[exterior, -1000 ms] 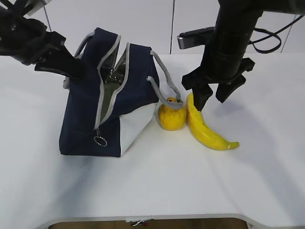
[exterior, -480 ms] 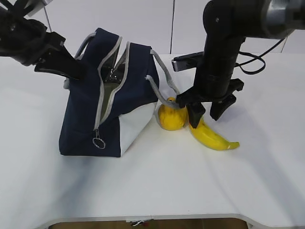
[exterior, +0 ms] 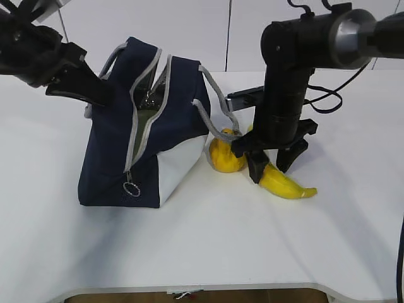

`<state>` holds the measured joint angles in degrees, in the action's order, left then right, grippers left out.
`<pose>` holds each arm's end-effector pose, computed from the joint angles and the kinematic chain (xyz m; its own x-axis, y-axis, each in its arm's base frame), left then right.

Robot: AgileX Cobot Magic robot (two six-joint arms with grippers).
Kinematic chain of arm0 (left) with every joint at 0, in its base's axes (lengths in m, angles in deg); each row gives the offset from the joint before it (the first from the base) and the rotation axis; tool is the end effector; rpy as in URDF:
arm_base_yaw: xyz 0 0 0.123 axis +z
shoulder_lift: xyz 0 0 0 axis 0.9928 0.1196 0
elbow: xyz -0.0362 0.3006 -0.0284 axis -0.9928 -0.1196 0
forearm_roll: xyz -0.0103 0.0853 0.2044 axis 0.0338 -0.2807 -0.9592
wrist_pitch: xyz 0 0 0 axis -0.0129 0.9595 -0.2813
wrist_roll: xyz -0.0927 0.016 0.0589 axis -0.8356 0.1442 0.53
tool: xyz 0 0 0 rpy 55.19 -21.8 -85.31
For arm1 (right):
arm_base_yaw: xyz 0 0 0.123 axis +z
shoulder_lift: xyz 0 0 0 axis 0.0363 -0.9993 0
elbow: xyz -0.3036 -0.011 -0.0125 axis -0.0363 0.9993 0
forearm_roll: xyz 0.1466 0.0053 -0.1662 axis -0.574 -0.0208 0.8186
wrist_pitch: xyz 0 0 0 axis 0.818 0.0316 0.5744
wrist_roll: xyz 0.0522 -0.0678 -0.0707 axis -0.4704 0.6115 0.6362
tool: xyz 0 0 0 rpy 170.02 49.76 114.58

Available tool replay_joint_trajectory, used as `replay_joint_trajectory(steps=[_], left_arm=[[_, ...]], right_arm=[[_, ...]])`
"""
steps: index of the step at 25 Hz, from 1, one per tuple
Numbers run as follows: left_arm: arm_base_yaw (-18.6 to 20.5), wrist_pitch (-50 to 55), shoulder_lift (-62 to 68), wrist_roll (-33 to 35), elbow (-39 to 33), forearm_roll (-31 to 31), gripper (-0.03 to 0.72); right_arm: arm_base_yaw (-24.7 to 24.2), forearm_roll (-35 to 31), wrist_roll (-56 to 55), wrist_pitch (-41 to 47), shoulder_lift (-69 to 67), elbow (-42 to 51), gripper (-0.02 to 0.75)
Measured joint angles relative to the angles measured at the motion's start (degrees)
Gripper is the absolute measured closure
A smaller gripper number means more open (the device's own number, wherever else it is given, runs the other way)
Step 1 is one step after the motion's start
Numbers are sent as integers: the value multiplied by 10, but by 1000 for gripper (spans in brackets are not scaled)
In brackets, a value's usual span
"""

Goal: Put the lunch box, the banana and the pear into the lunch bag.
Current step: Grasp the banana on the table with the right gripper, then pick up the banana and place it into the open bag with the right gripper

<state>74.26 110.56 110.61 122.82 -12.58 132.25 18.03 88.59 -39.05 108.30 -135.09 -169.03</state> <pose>0.3254 -0.1200 0.2997 -0.8064 0.2280 -0.5457 0.5214 0.7096 -0.4739 0.3936 0.1466 0.1794 -0.9375 -0.3480 0.0066 -0.3478 0.9373 0.0212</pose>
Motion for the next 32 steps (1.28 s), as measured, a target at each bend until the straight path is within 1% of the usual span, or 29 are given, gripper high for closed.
replay_joint_trajectory(steps=[3, 4, 7, 8, 10, 16, 20, 25, 27, 29, 32], left_arm=[[0, 1, 0, 0, 0, 0, 693], [0, 1, 0, 0, 0, 0, 693], [0, 1, 0, 0, 0, 0, 693], [0, 1, 0, 0, 0, 0, 693], [0, 1, 0, 0, 0, 0, 693], [0, 1, 0, 0, 0, 0, 693], [0, 1, 0, 0, 0, 0, 693], [0, 5, 0, 0, 0, 0, 693], [0, 15, 0, 0, 0, 1, 693], [0, 28, 0, 0, 0, 5, 693], [0, 33, 0, 0, 0, 19, 693]], right_arm=[[0, 0, 0, -1, -5, 0, 244], [0, 0, 0, -1, -5, 0, 257], [0, 0, 0, -1, -5, 0, 358], [0, 0, 0, 0, -5, 0, 412], [0, 7, 0, 0, -5, 0, 450], [0, 72, -1, 1, -5, 0, 458], [0, 80, -7, 1, 10, 0, 461], [0, 79, -7, 5, 91, -4, 461], [0, 63, -7, 8, 125, -19, 461], [0, 32, -7, 13, 154, -44, 461], [0, -55, 18, 18, 168, -93, 461]])
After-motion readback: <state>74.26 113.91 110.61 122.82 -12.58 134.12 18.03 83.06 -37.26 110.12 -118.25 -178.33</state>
